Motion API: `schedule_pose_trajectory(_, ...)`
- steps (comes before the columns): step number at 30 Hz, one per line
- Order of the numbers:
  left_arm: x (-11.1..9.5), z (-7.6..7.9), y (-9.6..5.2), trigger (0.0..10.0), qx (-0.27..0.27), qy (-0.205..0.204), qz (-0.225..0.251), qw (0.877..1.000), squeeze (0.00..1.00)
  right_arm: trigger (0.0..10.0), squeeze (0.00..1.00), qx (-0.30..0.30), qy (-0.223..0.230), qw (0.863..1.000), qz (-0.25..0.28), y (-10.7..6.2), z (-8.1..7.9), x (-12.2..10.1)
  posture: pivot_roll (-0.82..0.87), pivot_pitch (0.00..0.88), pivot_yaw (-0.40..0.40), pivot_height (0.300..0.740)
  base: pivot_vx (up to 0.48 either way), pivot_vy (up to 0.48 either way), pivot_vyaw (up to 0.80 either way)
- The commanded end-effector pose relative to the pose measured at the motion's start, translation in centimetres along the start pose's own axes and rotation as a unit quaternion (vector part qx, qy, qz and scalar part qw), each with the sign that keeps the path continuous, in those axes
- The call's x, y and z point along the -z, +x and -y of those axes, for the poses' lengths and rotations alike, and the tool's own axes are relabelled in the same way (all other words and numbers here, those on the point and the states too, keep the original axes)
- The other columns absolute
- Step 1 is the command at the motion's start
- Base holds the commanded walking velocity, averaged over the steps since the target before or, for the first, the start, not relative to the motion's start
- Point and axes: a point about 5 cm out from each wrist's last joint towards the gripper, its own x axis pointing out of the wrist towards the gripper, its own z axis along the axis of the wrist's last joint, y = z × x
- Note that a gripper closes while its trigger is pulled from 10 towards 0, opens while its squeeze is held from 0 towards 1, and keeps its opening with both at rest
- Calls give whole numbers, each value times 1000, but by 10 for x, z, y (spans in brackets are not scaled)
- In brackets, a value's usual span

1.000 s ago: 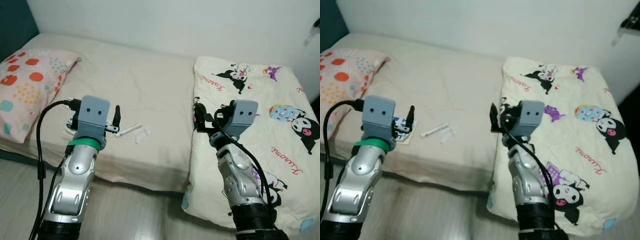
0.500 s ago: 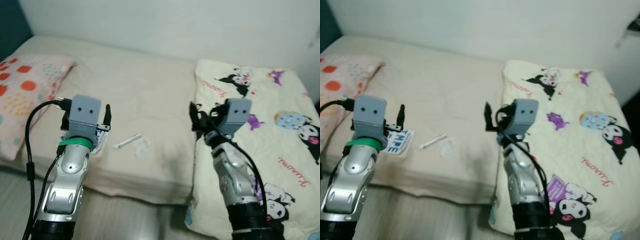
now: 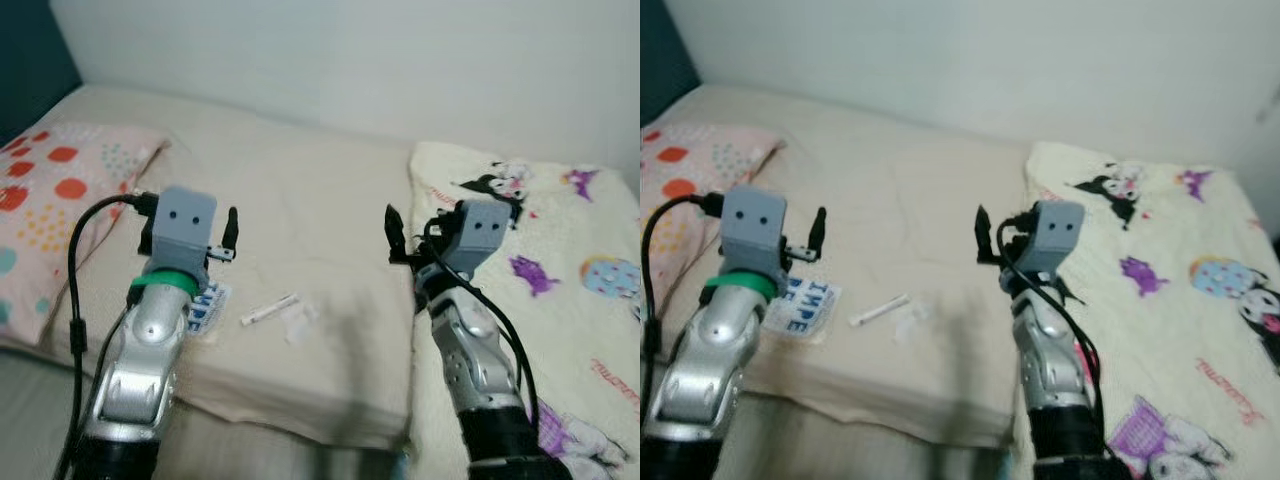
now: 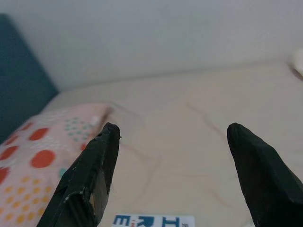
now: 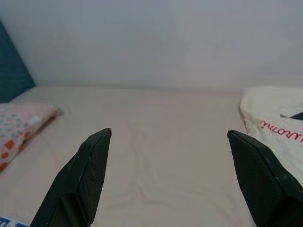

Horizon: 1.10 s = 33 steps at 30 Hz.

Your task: Clean up the room

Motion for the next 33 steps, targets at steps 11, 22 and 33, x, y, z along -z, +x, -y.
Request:
schedule_pose_trajectory(11, 47, 17, -15, 10000, 91, -8, -86, 992, 0, 10000, 0, 14, -26, 999, -35, -8, 9, 16, 22, 114, 11, 721, 0, 0, 0)
schedule_pose_trajectory(22, 72, 9, -27, 10000, 103, 29, -122, 987, 0, 10000, 0, 18, -29, 998, -45, -13, 13, 22, 20, 124, 9, 691, 0, 0, 0)
schedule_pose_trajectory(33, 71, 11, -34, 10000, 132, 37, -109, 985, 0, 10000, 0, 9, -30, 998, -61, -17, 9, 31, 28, 134, 4, 646, 0, 0, 0)
